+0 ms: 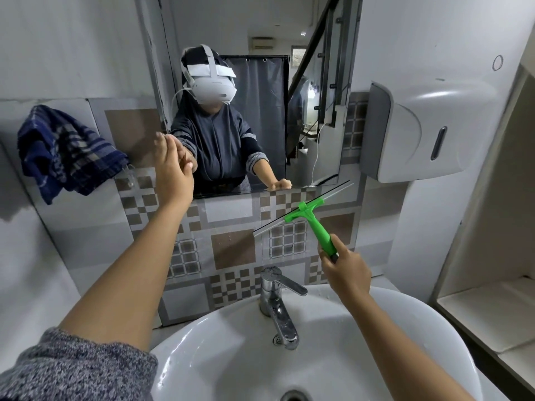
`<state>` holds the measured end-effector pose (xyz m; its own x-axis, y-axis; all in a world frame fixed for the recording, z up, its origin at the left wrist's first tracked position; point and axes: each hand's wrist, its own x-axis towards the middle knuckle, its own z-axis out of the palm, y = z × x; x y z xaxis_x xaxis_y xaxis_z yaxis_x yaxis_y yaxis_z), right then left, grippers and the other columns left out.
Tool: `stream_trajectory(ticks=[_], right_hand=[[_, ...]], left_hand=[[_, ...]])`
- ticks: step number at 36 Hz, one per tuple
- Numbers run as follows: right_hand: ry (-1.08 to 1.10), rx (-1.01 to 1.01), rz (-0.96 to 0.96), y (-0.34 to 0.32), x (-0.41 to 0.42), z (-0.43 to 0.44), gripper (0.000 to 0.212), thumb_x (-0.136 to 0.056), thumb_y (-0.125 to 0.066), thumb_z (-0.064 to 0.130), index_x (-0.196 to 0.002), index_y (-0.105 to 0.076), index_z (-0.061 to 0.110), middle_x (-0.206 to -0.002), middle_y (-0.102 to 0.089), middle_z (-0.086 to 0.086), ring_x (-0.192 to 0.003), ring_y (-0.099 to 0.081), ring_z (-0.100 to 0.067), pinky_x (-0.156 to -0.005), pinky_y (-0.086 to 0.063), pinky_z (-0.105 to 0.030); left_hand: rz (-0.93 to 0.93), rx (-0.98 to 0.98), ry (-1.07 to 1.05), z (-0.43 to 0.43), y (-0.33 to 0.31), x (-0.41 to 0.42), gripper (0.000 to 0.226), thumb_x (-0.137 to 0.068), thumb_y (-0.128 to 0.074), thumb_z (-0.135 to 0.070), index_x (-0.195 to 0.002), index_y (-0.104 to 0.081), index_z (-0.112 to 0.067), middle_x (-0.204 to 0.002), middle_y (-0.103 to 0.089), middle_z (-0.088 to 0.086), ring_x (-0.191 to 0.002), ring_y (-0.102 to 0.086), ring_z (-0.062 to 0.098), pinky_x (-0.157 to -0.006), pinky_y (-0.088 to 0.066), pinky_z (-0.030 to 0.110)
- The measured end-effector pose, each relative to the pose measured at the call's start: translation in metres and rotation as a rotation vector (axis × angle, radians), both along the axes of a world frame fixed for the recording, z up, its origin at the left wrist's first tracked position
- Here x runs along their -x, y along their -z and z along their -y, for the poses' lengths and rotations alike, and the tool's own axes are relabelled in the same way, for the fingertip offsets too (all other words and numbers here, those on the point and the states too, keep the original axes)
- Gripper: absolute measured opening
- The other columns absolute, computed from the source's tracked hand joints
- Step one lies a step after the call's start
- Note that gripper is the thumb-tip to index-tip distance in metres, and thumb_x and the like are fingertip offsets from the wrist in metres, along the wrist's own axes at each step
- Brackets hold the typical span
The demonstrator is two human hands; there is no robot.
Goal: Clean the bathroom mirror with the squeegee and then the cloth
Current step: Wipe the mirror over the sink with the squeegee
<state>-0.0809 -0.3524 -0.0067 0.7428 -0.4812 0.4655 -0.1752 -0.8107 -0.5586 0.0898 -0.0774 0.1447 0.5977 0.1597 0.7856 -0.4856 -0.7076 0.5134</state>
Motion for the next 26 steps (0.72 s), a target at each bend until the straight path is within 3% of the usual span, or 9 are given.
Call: stream_trajectory(ticks=[3, 5, 13, 16, 20, 23, 26], right_hand=[[-0.026, 0.035, 0.003, -0.003, 0.009, -0.006, 0.040, -0.091, -0.053, 0.037, -0.129, -0.048, 0.025, -0.072, -0.062, -0.004, -0.060, -0.057, -0.023, -0.052, -0.051, -0.031], [-0.055, 0.051, 0.014, -0.007, 0.015, -0.008, 0.042, -0.091, -0.055, 0.037, -0.130, -0.049, 0.024, -0.072, -0.062, -0.003, -0.058, -0.057, -0.022, -0.050, -0.050, -0.030], [-0.236, 0.167, 0.070, -0.041, 0.026, -0.009, 0.044, -0.088, -0.061, 0.032, -0.130, -0.052, 0.022, -0.071, -0.059, 0.004, -0.056, -0.056, -0.016, -0.049, -0.049, -0.026], [-0.334, 0.257, 0.071, -0.063, 0.025, -0.006, 0.047, -0.089, -0.060, 0.034, -0.133, -0.049, 0.022, -0.081, -0.067, 0.001, -0.059, -0.058, -0.013, -0.055, -0.054, -0.029], [-0.376, 0.415, 0.078, -0.095, 0.022, -0.003, 0.052, -0.090, -0.056, 0.040, -0.138, -0.042, 0.029, -0.091, -0.069, 0.000, -0.064, -0.054, -0.011, -0.057, -0.048, -0.024], [-0.436, 0.490, 0.053, -0.116, 0.019, -0.002, 0.054, -0.090, -0.053, 0.043, -0.140, -0.037, 0.031, -0.096, -0.068, 0.001, -0.067, -0.054, -0.011, -0.058, -0.046, -0.023], [-0.508, 0.553, 0.054, -0.132, 0.014, -0.005, 0.054, -0.090, -0.053, 0.045, -0.140, -0.037, 0.034, -0.101, -0.069, 0.002, -0.073, -0.057, -0.013, -0.059, -0.044, -0.026]], left_hand=[[0.037, -0.018, 0.057, 0.006, 0.003, 0.013, 0.061, -0.090, -0.054, -0.005, -0.143, -0.024, -0.005, -0.153, -0.017, 0.012, -0.142, -0.014, 0.024, -0.116, -0.012, 0.029], [0.070, -0.058, 0.135, 0.013, 0.006, 0.022, 0.056, -0.090, -0.053, -0.006, -0.141, -0.030, -0.004, -0.151, -0.025, 0.013, -0.141, -0.019, 0.025, -0.115, -0.021, 0.039], [0.051, -0.381, 0.570, 0.062, 0.017, 0.081, 0.039, -0.093, -0.052, -0.016, -0.130, -0.049, -0.003, -0.139, -0.045, 0.012, -0.134, -0.034, 0.019, -0.109, -0.018, 0.020], [-0.036, -0.522, 0.682, 0.072, 0.022, 0.095, 0.038, -0.093, -0.053, -0.019, -0.128, -0.051, -0.005, -0.135, -0.050, 0.011, -0.130, -0.040, 0.019, -0.110, -0.024, 0.024], [-0.058, -0.579, 0.681, 0.069, 0.018, 0.107, 0.042, -0.093, -0.053, -0.023, -0.131, -0.048, -0.006, -0.138, -0.048, 0.008, -0.131, -0.038, 0.017, -0.109, -0.020, 0.020], [-0.007, -0.610, 0.628, 0.058, 0.012, 0.111, 0.044, -0.094, -0.050, -0.027, -0.134, -0.044, -0.010, -0.140, -0.045, 0.005, -0.134, -0.034, 0.013, -0.113, -0.022, 0.030], [0.018, -0.656, 0.588, 0.046, 0.006, 0.116, 0.045, -0.094, -0.050, -0.027, -0.136, -0.042, -0.013, -0.142, -0.043, 0.003, -0.135, -0.032, 0.012, -0.112, -0.020, 0.025]])
